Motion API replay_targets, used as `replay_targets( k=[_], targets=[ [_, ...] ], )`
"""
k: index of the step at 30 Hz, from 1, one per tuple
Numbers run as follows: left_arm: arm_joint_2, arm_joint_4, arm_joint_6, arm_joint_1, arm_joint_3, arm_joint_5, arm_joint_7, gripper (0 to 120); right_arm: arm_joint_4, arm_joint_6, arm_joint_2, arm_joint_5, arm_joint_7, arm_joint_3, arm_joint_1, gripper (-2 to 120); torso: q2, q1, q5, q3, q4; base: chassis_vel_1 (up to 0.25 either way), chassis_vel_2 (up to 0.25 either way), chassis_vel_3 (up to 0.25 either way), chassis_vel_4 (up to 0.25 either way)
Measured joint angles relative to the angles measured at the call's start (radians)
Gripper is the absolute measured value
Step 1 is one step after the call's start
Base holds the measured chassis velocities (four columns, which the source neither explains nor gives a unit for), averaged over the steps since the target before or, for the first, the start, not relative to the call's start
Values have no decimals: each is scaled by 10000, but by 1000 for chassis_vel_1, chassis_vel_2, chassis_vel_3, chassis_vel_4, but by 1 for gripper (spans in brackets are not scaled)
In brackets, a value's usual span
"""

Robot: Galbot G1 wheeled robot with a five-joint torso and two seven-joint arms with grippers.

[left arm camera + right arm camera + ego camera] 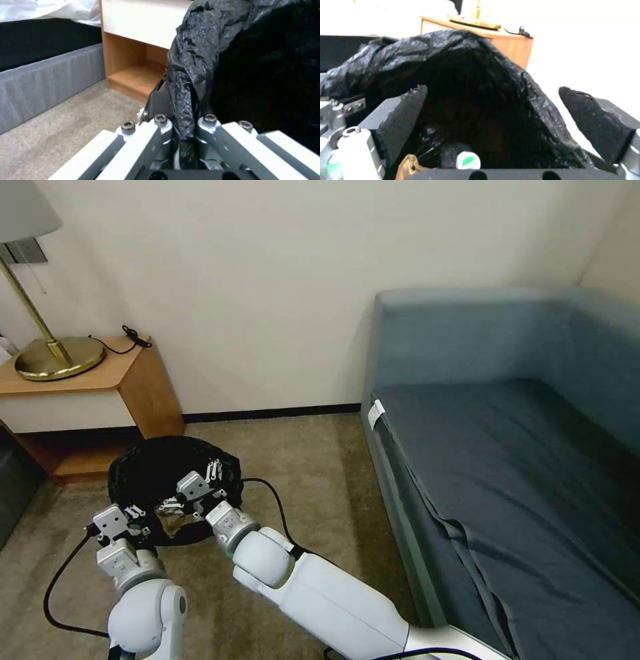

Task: Pick up the trash bin, then pick up the garbage on the floor and place it into the trash bin.

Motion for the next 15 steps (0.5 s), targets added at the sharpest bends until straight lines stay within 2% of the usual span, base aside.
replay_targets(
  k=[15],
  targets=[
    [0,37,27,-53,-86,-137,-28,4,1211,-911,0,-241,973,1319,-236,100,0,0,1,0,1,0,0,0,0]
  ],
)
